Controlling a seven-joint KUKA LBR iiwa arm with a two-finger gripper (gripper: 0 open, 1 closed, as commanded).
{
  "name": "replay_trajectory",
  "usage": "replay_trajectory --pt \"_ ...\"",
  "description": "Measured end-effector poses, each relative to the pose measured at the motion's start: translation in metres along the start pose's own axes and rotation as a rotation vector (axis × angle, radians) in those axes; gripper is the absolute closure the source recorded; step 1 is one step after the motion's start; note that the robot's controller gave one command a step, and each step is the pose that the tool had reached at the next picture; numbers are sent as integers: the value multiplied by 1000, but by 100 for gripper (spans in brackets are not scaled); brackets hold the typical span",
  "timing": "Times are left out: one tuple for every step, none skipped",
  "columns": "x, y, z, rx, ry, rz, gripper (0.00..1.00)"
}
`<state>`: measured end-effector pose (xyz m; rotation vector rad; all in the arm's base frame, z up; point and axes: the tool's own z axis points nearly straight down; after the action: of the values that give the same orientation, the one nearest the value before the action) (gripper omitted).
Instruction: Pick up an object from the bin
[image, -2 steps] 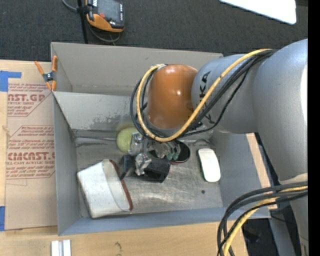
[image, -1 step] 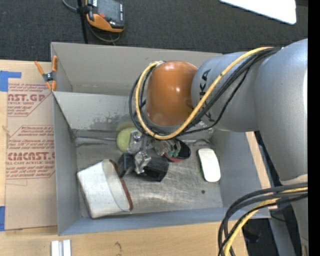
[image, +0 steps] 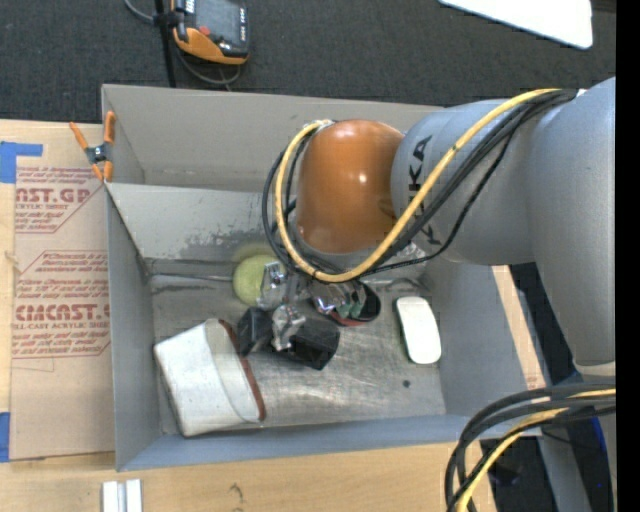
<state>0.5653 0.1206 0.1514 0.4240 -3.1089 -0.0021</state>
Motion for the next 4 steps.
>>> replay_trajectory --pt "-19 -2 -2 0 -1 -28 100" --pt "-19 -2 -2 0 -1 -28 100" --pt "-7 -23 61 -4 -1 -91 100" --pt "-11 -22 61 -6 2 -112 100"
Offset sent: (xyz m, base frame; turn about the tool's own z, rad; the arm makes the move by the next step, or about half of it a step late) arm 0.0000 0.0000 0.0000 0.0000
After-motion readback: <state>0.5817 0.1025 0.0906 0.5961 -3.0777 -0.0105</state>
